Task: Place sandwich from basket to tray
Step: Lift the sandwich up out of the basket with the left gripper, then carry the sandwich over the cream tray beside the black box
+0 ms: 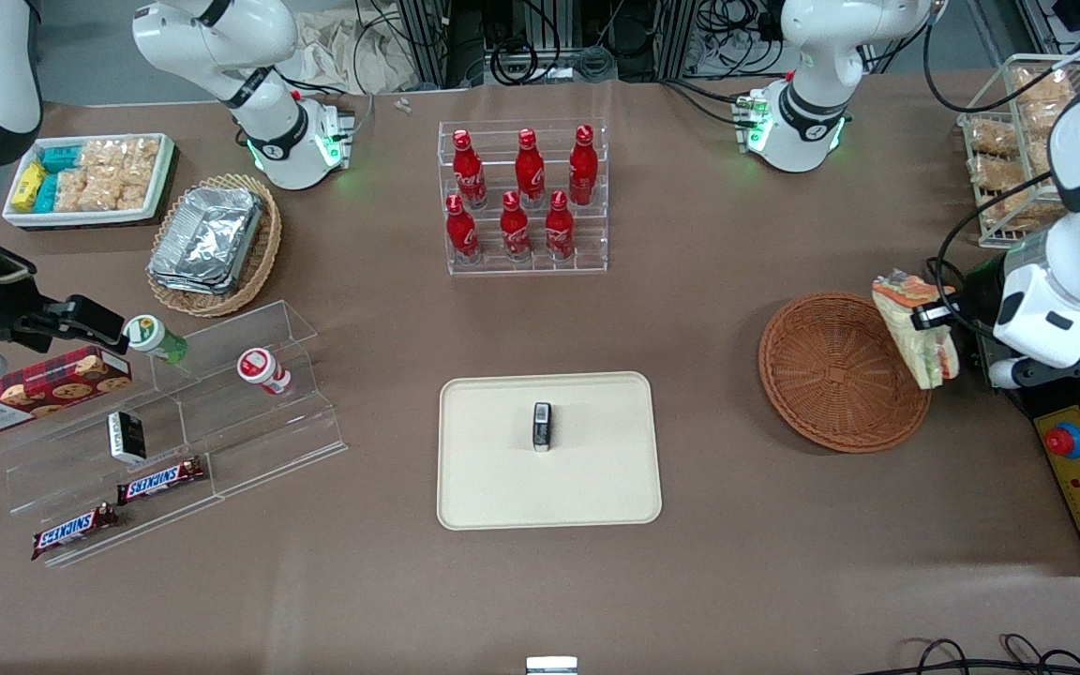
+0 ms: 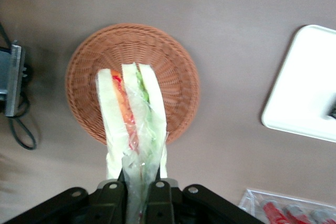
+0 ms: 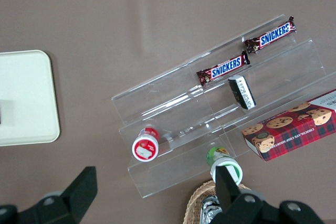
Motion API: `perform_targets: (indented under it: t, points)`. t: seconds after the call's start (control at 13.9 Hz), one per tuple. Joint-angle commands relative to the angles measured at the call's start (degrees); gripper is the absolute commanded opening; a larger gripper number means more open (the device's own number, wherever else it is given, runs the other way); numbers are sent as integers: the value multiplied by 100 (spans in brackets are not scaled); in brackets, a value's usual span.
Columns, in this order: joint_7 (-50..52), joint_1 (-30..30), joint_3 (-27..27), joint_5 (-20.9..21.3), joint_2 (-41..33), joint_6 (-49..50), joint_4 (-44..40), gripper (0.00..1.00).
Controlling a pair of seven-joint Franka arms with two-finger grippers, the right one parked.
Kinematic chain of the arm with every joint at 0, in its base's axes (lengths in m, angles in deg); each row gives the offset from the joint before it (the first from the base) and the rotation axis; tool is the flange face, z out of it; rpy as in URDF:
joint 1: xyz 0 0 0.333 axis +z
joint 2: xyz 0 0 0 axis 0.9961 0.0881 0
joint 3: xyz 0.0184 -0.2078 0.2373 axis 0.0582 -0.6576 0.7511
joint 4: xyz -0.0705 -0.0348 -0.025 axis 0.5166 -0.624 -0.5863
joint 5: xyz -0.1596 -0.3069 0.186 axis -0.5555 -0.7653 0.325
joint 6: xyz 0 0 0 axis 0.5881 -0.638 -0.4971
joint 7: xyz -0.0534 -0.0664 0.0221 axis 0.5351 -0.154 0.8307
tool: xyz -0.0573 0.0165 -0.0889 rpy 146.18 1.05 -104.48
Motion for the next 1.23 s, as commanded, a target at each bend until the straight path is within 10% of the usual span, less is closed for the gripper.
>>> perform_targets:
  t: [0.0,0.58,1.15]
  points:
    - [647,-28,-643,-22,216,102,-220,0]
    - [1467,-1090,-1147,198,2007,-1977,-176,0]
    - [1678,-1777,-1138,1506,3687,-3036,-1035,0]
